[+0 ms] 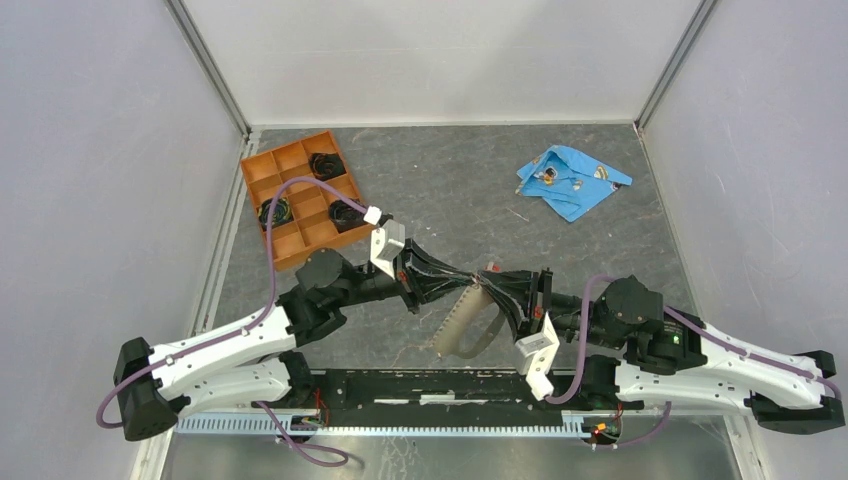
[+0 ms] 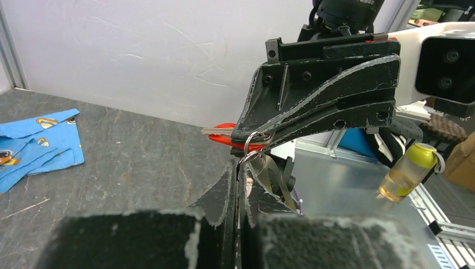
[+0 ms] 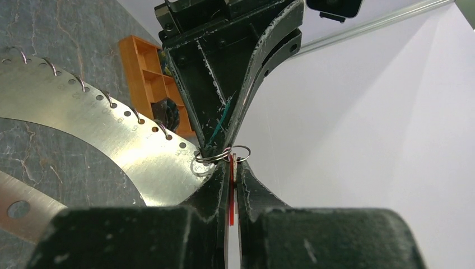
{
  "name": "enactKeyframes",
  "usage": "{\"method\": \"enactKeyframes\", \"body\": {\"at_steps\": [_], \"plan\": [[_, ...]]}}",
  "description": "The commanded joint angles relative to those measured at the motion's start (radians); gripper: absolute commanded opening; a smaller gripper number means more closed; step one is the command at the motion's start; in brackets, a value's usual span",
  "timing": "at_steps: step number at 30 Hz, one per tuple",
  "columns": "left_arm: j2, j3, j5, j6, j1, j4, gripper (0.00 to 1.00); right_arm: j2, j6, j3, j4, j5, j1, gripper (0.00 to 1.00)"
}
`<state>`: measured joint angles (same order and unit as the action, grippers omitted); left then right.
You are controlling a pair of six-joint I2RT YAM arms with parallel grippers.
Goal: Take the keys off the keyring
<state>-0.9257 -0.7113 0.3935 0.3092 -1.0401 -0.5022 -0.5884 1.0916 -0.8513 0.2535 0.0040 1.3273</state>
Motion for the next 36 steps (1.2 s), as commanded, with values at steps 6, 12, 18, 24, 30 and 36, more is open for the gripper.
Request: {"method": "enactKeyframes", "body": {"at_steps": [6,12,18,24,30,36], "plan": [[-0.006,0.027,-0.144,0.087,0.027,-0.019,0.02,0.035,0.021,0.014,-0.063,-0.010,0.007,0.01],[-0.006,0.035,-0.147,0.130,0.056,-0.030,0.02,0.042,0.029,0.026,-0.068,0.018,0.007,0.01],[-0.013,0.033,-0.144,0.227,0.094,-0.051,0.02,0.039,0.035,0.046,-0.072,0.022,0.008,0.01],[-0.038,0.013,-0.135,0.306,0.100,-0.057,0.02,0.026,0.034,0.059,-0.082,0.011,0.009,0.01],[-0.037,0.021,-0.121,0.261,0.100,-0.050,0.19,0.018,0.025,0.036,-0.087,0.000,0.011,0.01],[-0.024,0.021,-0.080,0.129,0.100,-0.041,0.33,0.016,0.011,0.011,-0.083,-0.034,0.012,0.01]]}}
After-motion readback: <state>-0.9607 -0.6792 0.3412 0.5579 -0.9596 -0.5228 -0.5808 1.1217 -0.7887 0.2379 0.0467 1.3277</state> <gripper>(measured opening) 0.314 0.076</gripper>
